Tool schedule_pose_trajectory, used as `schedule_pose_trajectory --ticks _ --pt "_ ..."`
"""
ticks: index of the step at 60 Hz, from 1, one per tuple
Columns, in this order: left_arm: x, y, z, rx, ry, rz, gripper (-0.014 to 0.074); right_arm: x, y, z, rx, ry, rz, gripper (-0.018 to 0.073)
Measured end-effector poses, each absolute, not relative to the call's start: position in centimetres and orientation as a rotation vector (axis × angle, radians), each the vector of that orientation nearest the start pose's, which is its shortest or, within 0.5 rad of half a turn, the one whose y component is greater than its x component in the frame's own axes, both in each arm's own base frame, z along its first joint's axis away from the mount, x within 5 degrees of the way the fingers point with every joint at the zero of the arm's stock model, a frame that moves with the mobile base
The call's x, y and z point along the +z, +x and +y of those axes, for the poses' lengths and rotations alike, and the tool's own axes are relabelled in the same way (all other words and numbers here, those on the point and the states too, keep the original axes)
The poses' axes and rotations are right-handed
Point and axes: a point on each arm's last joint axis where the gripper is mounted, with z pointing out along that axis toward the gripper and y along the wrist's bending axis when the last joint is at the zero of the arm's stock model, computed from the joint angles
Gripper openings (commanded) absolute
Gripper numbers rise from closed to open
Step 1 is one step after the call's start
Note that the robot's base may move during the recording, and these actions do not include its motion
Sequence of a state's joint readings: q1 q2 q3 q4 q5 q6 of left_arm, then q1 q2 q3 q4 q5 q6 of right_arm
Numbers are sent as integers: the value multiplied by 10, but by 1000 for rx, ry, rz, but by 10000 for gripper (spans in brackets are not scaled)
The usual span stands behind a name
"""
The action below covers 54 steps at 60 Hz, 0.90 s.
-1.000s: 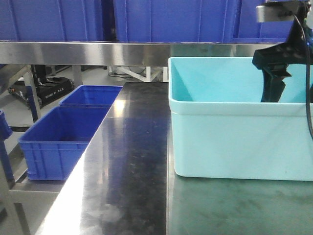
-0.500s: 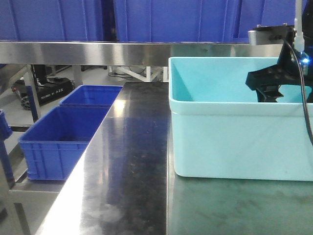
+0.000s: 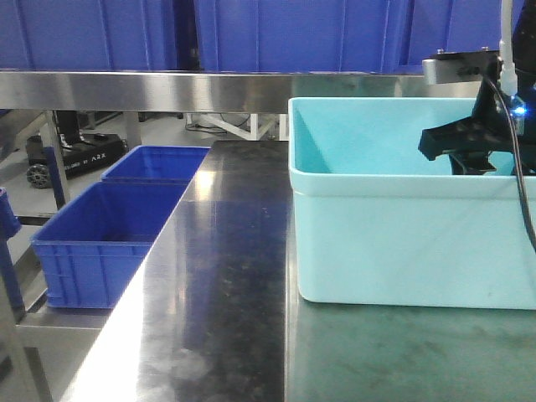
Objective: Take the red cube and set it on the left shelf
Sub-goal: 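Close the right gripper on the red cube and lift it out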
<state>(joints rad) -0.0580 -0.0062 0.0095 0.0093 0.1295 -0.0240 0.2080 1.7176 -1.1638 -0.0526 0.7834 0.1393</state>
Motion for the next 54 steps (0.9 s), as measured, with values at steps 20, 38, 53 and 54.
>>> schedule_pose_trajectory --ticks 20,38,53,54 --pt "199 56 -3 -55 34 1616 102 302 308 62 95 -115 2503 46" --pt "199 56 -3 -55 34 1616 102 395 226 59 189 -150 2182 46" --pt "199 56 -3 -55 34 1616 102 409 163 68 295 -287 2069 46" --pt "199 56 -3 -55 34 1616 102 408 160 68 301 -294 2068 46"
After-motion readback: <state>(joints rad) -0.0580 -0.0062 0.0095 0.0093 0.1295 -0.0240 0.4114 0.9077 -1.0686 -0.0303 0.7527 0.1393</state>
